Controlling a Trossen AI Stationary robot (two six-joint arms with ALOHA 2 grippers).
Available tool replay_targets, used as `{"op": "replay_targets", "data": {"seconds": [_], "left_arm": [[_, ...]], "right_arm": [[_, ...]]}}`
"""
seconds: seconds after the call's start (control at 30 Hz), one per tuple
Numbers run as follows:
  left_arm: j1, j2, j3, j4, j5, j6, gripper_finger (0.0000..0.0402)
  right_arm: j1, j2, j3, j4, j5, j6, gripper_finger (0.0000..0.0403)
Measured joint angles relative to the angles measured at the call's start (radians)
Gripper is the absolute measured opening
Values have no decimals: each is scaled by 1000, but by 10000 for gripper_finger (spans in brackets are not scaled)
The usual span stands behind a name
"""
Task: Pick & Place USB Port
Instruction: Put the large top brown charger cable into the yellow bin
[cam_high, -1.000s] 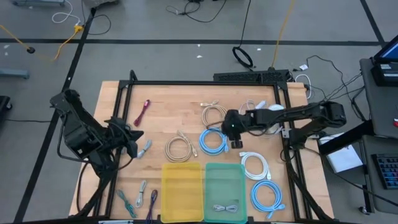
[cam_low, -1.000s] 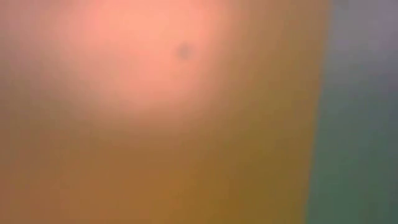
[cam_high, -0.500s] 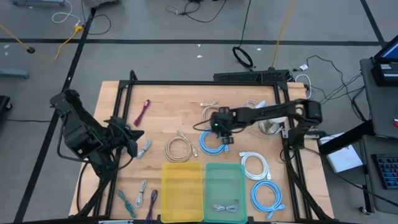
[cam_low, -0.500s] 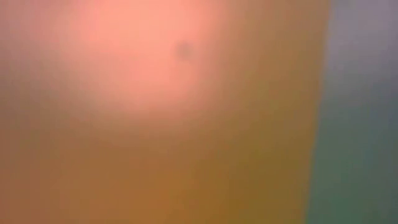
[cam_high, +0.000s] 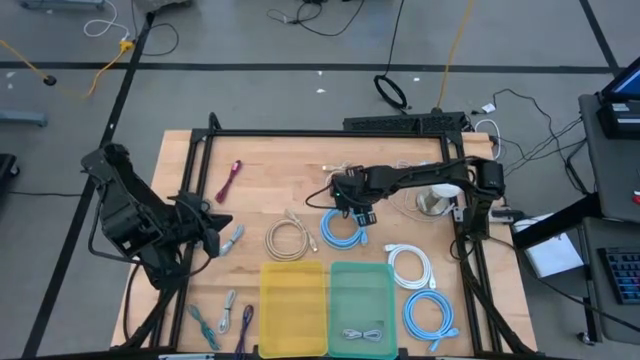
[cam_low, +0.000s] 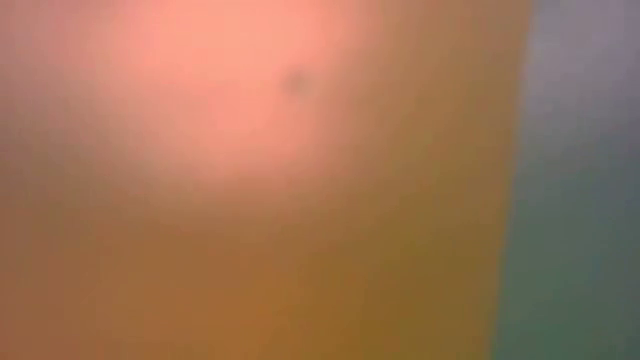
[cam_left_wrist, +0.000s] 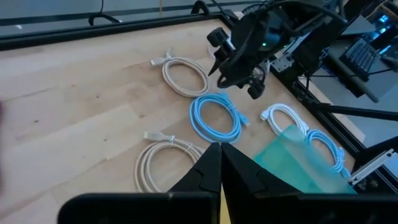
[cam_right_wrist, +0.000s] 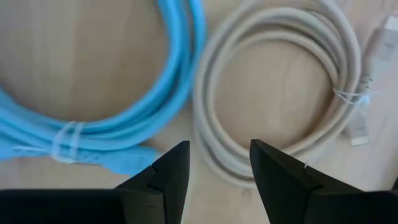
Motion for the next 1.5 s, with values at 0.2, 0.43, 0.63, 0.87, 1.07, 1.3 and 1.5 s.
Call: {"op": "replay_targets", "data": {"seconds": [0.2, 0.43, 0.63, 0.87, 1.07, 1.3, 1.5], "left_arm": [[0, 0, 0, 0, -3, 0, 10], [0, 0, 0, 11, 4, 3, 10], [0, 0, 0, 23, 4, 14, 10], [0, 0, 0, 39, -3, 13, 10], [0, 0, 0, 40, -11, 3, 10], [0, 0, 0, 40, -29, -8, 10], [0, 0, 0, 43, -30, -8, 10]], "right_arm": [[-27, 1, -7, -5, 17, 1, 160], [-31, 1, -7, 28, -7, -8, 160], [-32, 2, -53, 80, -35, -7, 160], [-31, -1, -167, 145, -32, 28, 160], [-31, -2, -188, 178, -21, 101, 119], [-31, -2, -188, 175, -20, 177, 13], [-17, -50, -170, 132, 80, 209, 3]]}}
